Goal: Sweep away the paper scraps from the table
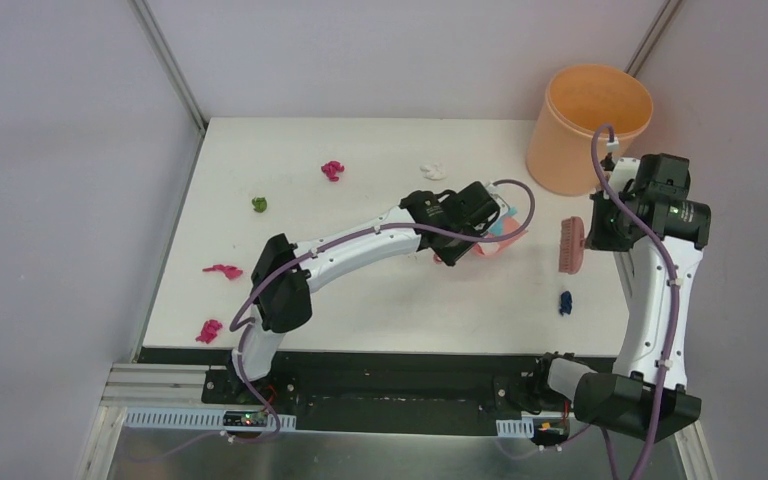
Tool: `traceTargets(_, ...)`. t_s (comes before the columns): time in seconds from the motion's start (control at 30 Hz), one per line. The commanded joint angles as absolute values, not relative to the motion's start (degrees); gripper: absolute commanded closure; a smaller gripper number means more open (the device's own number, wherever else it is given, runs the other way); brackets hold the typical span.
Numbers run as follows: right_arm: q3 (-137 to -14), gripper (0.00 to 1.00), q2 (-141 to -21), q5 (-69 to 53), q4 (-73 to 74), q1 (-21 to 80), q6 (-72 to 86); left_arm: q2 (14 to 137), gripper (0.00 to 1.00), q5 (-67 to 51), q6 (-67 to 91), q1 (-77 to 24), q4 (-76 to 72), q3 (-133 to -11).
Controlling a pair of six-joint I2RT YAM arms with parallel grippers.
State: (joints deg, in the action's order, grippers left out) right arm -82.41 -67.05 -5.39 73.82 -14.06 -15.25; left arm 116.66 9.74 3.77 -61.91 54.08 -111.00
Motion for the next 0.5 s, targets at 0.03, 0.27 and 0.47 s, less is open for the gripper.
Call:
traceTargets(0.03,-82.4,1.0,-63.87,-10.7,73.43,-15.7,-19.83,117.7,1.0,10.78,4.46,-62.33,58.06,-114.56)
traceTargets(0.27,-83.01,1.0,-68.54,-13.68,69.67,-14.63,-20.93,112.08,1.0,7.72,3.94,-62.32,68.34,-109.8)
traceTargets(0.47,-83.69,1.0,-75.5,-6.27,63.96,-2.44,-18.32,108.49,1.0,6.46,4.64,-62.32,72.4,-104.1)
